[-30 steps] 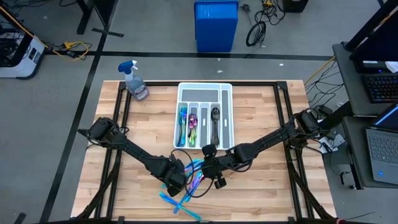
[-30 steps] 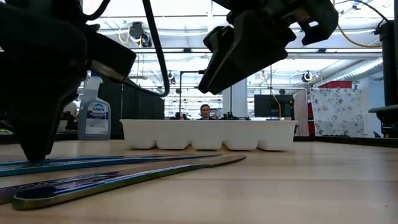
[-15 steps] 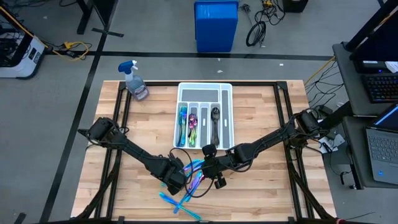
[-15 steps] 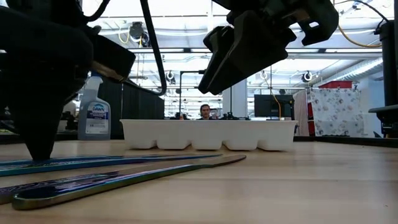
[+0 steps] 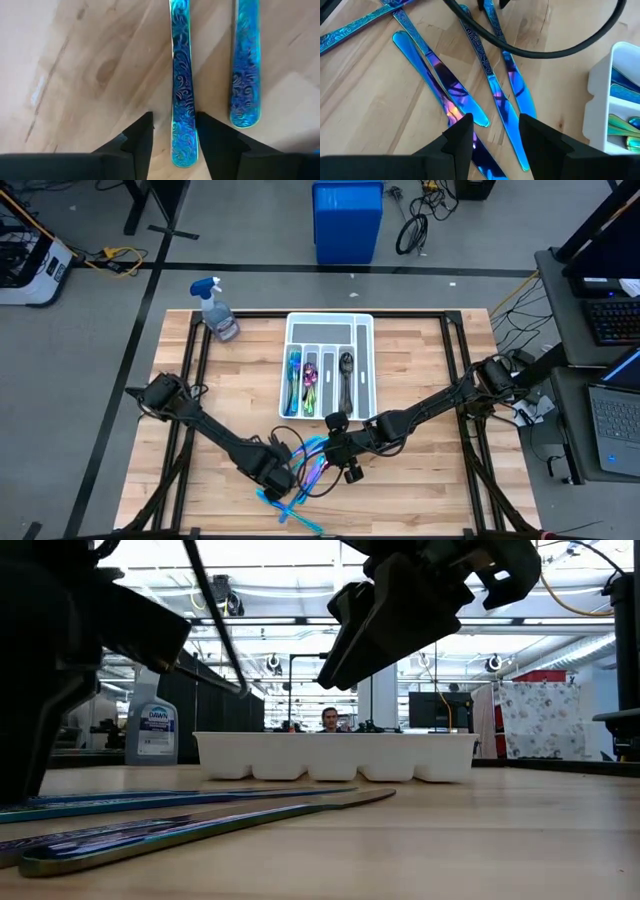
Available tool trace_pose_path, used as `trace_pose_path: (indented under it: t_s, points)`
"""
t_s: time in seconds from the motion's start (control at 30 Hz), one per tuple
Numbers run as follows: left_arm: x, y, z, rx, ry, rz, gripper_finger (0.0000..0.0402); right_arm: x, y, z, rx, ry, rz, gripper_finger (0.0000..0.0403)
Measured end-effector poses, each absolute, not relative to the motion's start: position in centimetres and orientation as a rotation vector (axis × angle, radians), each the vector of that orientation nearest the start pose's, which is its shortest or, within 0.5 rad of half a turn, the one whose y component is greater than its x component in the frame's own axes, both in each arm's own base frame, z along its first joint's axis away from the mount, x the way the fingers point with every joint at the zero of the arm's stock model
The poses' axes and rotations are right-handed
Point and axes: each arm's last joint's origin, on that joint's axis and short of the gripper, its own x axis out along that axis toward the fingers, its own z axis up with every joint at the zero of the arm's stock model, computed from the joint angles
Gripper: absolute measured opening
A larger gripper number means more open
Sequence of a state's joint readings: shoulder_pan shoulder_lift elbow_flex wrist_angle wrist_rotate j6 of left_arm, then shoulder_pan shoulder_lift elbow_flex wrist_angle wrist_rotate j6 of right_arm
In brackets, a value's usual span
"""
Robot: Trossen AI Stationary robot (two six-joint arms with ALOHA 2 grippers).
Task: Sort silverware
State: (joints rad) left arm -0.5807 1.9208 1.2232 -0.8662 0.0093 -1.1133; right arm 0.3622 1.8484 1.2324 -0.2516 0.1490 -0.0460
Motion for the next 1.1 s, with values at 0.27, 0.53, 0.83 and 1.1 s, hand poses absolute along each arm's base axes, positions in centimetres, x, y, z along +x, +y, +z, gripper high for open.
trace_pose_path:
  t_s: [0.27,0.53,0.83,1.1]
  points:
    - [28.4,-18.8,12.7,-0.423,1.592,0.429,0.0132,36.6,13.4,19.1,-0.259,0.837,0.217,0.0141]
    - [28.3,-18.6,13.3,-0.439,1.583,0.420,0.0131,36.6,13.4,19.1,-0.260,0.835,0.217,0.0141]
    - [28.3,-18.5,13.3,-0.432,1.577,0.426,0.0131,37.2,13.6,19.7,-0.234,0.753,0.214,0.0141]
    - [28.2,-18.4,13.3,-0.418,1.572,0.440,0.0074,37.3,13.6,19.8,-0.230,0.734,0.215,0.0141]
